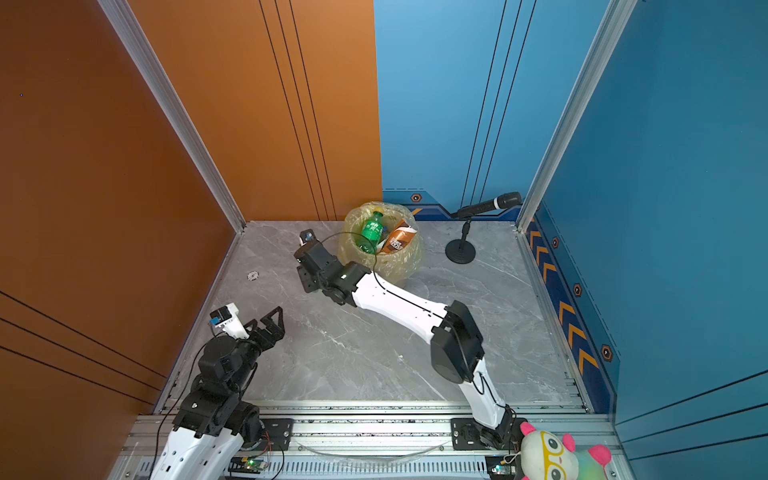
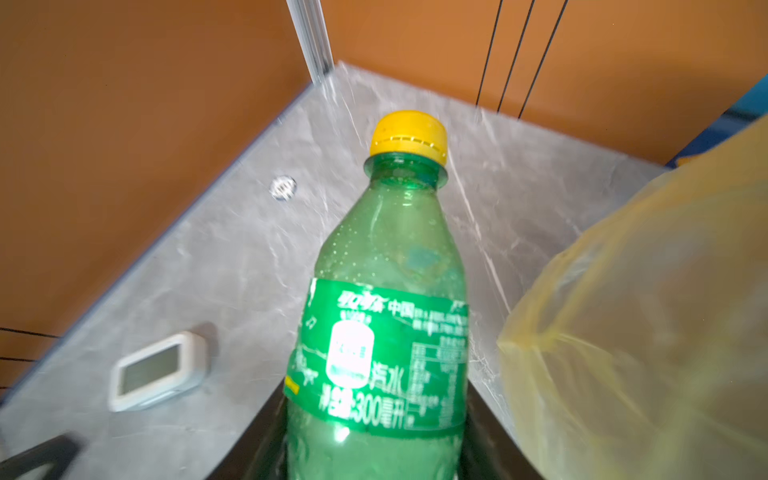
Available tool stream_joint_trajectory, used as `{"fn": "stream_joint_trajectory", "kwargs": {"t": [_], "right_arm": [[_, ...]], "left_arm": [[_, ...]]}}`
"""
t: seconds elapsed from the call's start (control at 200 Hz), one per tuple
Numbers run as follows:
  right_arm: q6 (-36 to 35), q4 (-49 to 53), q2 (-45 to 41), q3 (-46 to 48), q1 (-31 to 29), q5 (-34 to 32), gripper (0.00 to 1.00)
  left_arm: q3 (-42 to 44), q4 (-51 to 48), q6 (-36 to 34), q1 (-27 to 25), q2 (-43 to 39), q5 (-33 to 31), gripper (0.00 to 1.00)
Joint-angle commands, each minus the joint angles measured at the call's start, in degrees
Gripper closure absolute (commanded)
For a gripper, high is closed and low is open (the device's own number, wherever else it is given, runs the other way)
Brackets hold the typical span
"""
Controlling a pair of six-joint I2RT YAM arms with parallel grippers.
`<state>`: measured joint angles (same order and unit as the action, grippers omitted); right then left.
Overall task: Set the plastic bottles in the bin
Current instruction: 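Grasp the second green soda bottle with the right gripper and lift, then carry the green soda bottle over the bin with the right gripper and release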
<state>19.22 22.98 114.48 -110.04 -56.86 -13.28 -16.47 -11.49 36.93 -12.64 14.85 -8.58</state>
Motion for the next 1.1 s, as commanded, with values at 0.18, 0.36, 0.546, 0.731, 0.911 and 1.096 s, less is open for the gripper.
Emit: {"fn": "stream_joint_trajectory", "kwargs": {"t": [0.18,0.36,0.546,0.731,0.911,1.096], "right_arm": [[-0.7,-9.3,-15.3,12.3,-0.5,-1.6,0.47],[-0.6,-12.9,-21.3,17.9,0.9,-11.6,0.47],[1.6,-17.0,-24.7,22.0,5.5,-15.9,0.46],[2.6,-17.7,-23.6,21.5,9.4,-16.3,0.46],[3.0,-17.8,-21.5,20.5,12.0,-16.3,0.46],[3.4,-14.9,-18.2,17.2,13.7,-16.7,0.11]], "left_arm": [[0.6,5.6,-1.0,0.7,1.8,4.1,0.02],[0.6,6.6,-0.5,0.7,2.8,4.5,0.02],[0.7,6.6,-0.4,0.8,3.0,4.8,0.03],[0.6,6.6,-0.6,0.8,3.0,4.8,0.02],[0.6,6.6,-0.5,0.8,3.1,4.7,0.02],[0.2,6.5,-0.6,0.9,3.4,4.5,0.02]]}}
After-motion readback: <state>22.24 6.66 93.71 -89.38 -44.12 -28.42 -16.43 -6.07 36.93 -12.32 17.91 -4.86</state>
